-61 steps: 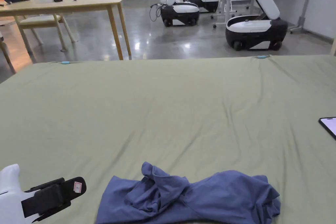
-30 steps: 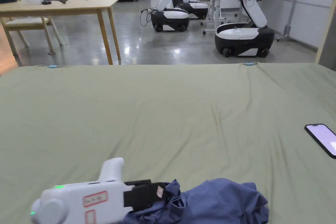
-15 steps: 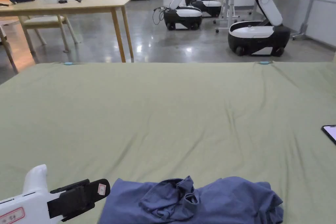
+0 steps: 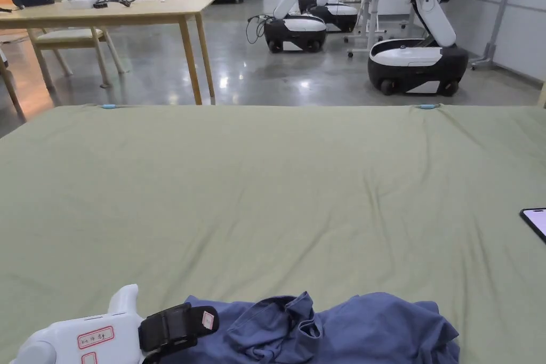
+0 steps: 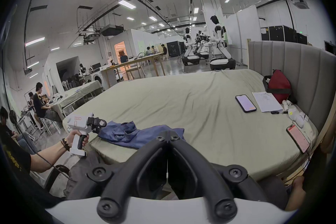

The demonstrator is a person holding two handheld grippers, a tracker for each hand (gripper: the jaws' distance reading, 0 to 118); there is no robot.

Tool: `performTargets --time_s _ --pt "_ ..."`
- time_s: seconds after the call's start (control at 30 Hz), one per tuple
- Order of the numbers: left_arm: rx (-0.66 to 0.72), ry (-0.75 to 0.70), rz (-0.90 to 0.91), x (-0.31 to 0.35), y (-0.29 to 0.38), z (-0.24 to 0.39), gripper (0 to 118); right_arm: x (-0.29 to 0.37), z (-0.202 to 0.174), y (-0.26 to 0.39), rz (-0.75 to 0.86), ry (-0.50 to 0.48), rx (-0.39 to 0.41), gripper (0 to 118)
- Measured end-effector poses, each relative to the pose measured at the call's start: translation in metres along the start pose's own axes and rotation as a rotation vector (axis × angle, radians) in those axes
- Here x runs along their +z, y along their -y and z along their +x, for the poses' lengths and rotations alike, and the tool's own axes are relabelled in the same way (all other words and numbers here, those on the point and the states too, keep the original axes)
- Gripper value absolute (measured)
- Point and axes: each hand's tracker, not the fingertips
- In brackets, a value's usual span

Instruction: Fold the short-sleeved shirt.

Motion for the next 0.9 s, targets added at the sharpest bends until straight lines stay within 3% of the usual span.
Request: performTargets --time_s 0.03,0.17,0.2,0.23,0.27,0.53,0.8,0.9 --pt "0.01 0.056 -0.022 -0.006 0.002 0.006 107 0.0 0.0 0.0 0.0 -0.001 0.0 0" --pt "-0.119 -0.194 -0.014 -0.012 0.008 0.022 82 0.0 0.0 0.002 -0.003 0.001 -0.001 0" --pt "-0.082 -0.193 0.023 -0.007 0.003 0.016 33 0.001 0.001 0.002 -0.004 0.001 -0.003 0" --pt "0.008 -0.081 0.032 0.0 0.001 0.008 13 0.001 0.002 0.002 -0.004 0.0 -0.004 0" --pt "0.035 -0.025 0.054 0.004 0.0 0.007 13 0.002 0.002 0.002 -0.005 0.001 -0.005 0" --pt "-0.039 -0.094 0.03 0.025 0.002 0.014 13 0.005 0.002 0.001 0.0 0.014 -0.01 0" --pt "0.04 -0.252 0.17 0.118 -0.019 -0.038 13 0.0 0.003 0.003 -0.003 0.009 -0.015 0" --pt "0.001 -0.265 0.155 0.119 -0.014 -0.015 13 -0.005 0.002 0.003 -0.006 0.001 -0.017 0"
